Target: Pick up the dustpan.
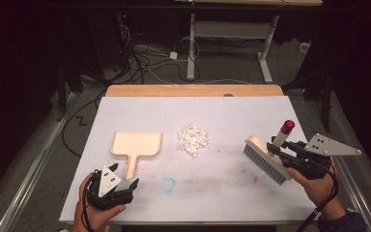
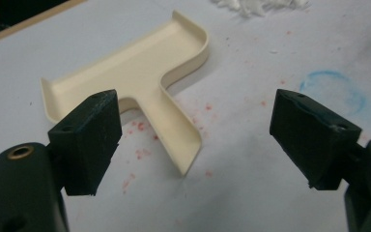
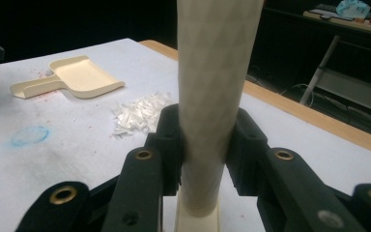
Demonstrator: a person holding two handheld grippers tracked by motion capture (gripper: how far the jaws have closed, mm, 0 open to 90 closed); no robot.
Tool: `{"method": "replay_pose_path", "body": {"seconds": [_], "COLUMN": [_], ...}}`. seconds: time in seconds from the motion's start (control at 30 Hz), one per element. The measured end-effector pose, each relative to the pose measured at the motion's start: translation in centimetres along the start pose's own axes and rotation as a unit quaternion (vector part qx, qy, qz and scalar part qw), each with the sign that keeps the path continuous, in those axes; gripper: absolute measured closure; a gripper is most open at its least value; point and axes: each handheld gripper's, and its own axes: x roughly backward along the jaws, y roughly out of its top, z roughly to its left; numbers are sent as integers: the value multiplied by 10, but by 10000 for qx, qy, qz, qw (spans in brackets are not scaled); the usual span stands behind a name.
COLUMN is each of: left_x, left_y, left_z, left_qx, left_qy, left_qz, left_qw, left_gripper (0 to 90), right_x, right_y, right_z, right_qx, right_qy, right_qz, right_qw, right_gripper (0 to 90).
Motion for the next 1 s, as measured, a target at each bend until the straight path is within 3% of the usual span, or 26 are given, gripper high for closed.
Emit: {"method": "replay_pose_path", "body": {"seconds": [0.03,0.07,0.1,0.13,0.17,0.2,0.23,0.27,0.3,0.33,0.37,0.43,0.5,0.53,0.63,0.67,0.7,0.83,1.0], "left_x": [0,-2,-2,-4,-4,-7,-7,-11,-13,-13,-20,-29,-35,-46,-65,-65,-75,-87,-94], "left_y": [-1,-1,-1,-1,-1,0,0,1,1,1,1,3,5,9,15,15,19,26,31], "left_z": [1,3,3,5,5,6,6,6,6,6,8,12,14,20,28,28,30,31,36], "left_qx": [53,288,288,578,578,849,849,1144,1278,1278,1415,1553,1576,1605,1698,1698,1661,1553,1523], "left_qy": [18,108,108,104,104,217,217,202,124,124,130,54,-11,13,-11,-11,-49,78,43], "left_qz": [50,279,279,474,474,766,766,1001,1057,1057,1201,1281,1319,1324,1437,1437,1359,1347,1383], "left_qw": [10000,9991,9991,9971,9971,9932,9932,9882,9861,9861,9825,9795,9787,9781,9749,9749,9767,9786,9786], "left_gripper": [178,178,178,178,181,190,195,195,195,195,195,200,208,215,245,247,229,263,288], "right_x": [-1,-2,-2,-3,-3,-5,-6,-6,-6,-6,-8,-8,-9,-9,-10,-10,-10,-11,-11], "right_y": [0,1,1,0,0,-1,-1,-1,-1,-1,-1,-1,-1,-1,-2,-2,-2,-3,-4], "right_z": [0,0,0,0,0,-1,-1,-2,-2,-2,-2,-2,-1,-1,0,0,-1,-3,-3], "right_qx": [13,41,41,24,24,-8,0,6,27,27,10,14,1,-5,7,-10,-27,-82,-111], "right_qy": [7,15,15,20,20,25,26,25,14,14,-2,-2,-4,-10,-7,-15,-10,46,42], "right_qz": [4,19,19,32,32,48,65,81,94,94,108,112,130,132,151,142,151,150,161], "right_qw": [10000,10000,10000,10000,10000,10000,10000,10000,10000,10000,9999,9999,9999,9999,9999,9999,9999,9998,9998], "right_gripper": [712,712,712,712,712,711,711,711,712,712,711,711,711,711,711,711,711,711,711]}}
